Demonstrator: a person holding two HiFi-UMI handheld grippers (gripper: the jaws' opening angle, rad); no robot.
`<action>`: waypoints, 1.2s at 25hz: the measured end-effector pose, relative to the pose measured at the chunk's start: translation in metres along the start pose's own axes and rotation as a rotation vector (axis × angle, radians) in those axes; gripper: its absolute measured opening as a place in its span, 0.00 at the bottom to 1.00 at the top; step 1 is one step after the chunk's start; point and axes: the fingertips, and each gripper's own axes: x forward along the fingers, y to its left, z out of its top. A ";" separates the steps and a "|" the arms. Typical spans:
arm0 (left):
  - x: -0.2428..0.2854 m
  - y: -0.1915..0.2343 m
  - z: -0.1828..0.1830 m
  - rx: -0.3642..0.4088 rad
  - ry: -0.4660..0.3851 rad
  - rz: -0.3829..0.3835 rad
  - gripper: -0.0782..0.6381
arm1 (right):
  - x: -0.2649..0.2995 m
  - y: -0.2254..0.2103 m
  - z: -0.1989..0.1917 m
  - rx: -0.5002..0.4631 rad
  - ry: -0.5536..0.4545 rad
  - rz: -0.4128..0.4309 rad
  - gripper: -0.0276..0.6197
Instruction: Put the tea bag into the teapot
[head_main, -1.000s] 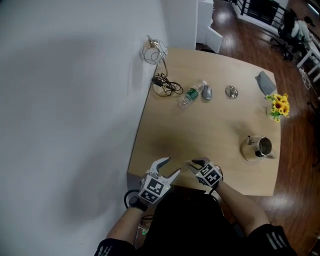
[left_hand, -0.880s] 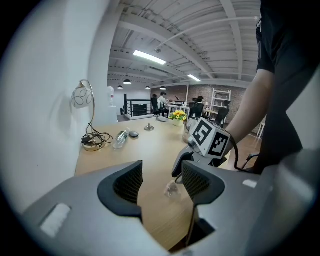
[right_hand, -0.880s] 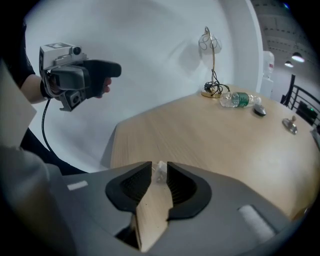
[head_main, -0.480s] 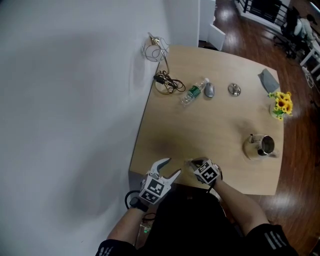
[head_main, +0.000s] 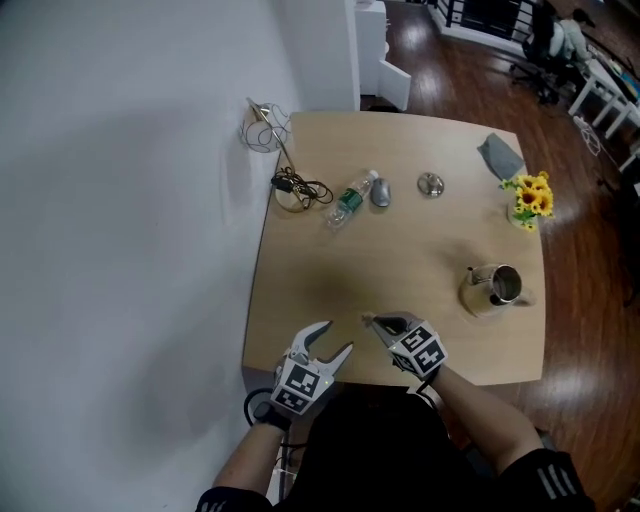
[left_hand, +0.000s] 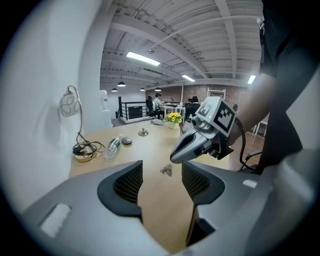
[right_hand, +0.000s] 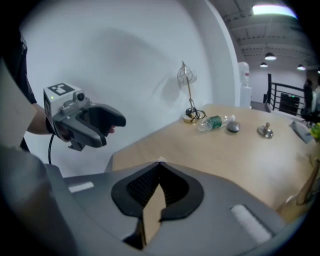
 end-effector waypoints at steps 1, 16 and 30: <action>0.005 -0.003 0.008 0.014 -0.008 -0.010 0.45 | -0.014 -0.006 0.009 0.004 -0.033 -0.014 0.06; 0.109 -0.077 0.121 0.205 -0.101 -0.208 0.45 | -0.237 -0.172 0.019 0.140 -0.249 -0.412 0.06; 0.167 -0.129 0.143 0.261 -0.059 -0.278 0.45 | -0.263 -0.257 -0.074 0.182 -0.075 -0.567 0.06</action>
